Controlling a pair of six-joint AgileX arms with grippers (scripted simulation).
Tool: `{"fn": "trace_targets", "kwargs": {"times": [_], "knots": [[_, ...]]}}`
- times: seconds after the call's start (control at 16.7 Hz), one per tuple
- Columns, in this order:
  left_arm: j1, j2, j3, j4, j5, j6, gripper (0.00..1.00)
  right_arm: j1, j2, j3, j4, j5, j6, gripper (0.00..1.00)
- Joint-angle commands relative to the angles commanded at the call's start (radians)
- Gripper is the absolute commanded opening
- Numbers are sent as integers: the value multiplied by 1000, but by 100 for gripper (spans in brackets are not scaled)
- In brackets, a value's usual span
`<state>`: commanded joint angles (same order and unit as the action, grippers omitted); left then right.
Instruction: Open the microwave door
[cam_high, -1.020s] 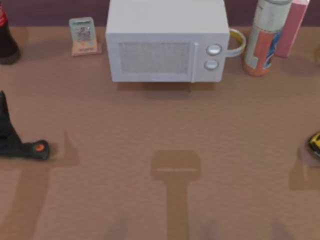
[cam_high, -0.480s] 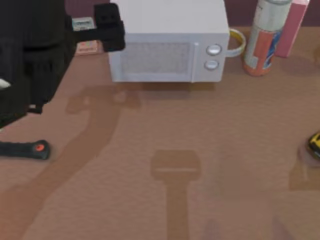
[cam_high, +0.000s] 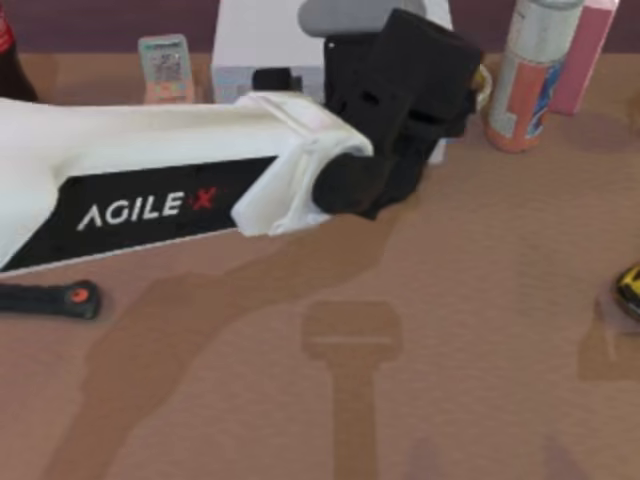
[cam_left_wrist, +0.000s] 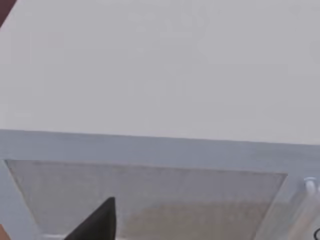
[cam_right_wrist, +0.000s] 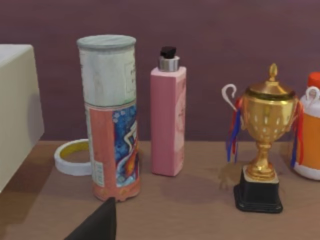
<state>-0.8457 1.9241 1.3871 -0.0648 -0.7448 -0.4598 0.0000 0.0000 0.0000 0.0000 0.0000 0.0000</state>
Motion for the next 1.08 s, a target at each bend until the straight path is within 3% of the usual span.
{"fn": "trace_targets", "kwargs": {"times": [0.24, 0.6, 1.08], "knots": [[-49, 112, 78, -7, -44, -26, 100, 0, 0, 0, 0, 0, 0, 100], [-44, 115, 78, -5, -41, -24, 100, 0, 0, 0, 0, 0, 0, 100], [64, 325, 263, 80, 51, 63, 100, 0, 0, 0, 0, 0, 0, 100]]}}
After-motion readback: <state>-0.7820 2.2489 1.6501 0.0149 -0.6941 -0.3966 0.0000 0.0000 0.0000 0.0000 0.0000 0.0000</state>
